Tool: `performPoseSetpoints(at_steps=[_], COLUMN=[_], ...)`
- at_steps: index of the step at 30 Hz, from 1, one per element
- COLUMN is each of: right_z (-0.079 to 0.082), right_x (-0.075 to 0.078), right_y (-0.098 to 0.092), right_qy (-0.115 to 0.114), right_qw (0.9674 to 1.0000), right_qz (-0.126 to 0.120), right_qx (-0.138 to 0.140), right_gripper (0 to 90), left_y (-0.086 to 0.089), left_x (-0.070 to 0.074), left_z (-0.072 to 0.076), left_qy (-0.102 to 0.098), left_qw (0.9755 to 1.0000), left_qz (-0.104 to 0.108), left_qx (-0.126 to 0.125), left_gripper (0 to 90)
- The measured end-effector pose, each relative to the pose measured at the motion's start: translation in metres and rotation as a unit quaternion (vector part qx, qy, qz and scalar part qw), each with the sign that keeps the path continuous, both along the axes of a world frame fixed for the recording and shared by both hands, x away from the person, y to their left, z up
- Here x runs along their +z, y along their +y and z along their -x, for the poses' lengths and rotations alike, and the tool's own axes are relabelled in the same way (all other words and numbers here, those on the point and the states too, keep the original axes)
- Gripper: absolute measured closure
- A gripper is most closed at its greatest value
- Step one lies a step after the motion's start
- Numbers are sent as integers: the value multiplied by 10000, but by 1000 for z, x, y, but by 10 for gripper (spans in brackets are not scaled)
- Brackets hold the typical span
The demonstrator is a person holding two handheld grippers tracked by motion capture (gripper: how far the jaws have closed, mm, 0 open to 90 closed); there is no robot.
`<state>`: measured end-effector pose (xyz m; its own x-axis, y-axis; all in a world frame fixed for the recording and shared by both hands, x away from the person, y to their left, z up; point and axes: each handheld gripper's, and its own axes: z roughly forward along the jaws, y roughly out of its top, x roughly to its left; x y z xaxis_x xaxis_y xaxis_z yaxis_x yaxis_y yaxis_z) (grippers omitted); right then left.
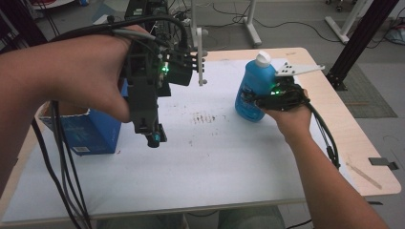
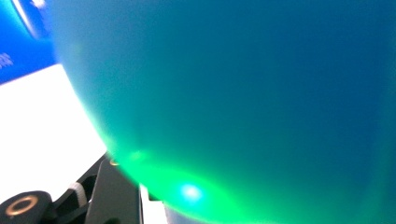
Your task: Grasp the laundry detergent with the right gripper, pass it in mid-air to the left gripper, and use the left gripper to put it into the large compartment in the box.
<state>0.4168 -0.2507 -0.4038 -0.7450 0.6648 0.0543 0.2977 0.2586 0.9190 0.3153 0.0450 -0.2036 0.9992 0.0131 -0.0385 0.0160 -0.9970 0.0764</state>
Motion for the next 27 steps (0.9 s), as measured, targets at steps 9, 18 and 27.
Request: performPoseSetpoints(at_steps=[9, 18, 27], right_z=[15, 38, 64], right_x=[29, 57, 76], right_y=[0, 18, 52], right_qy=[-30, -35, 11], right_qw=[9990, 9914, 9755], right_qz=[259, 586, 839], right_qx=[360, 1166, 2035], right_gripper=[460, 457, 457], left_y=[-4, -8, -8], left_x=[2, 9, 11], left_z=[-8, -15, -19], left_qy=[-23, -97, -181], left_qw=[10000, 9999, 9997], left_qz=[12, -25, 7], left_qx=[72, 117, 154], left_gripper=[17, 17, 16])
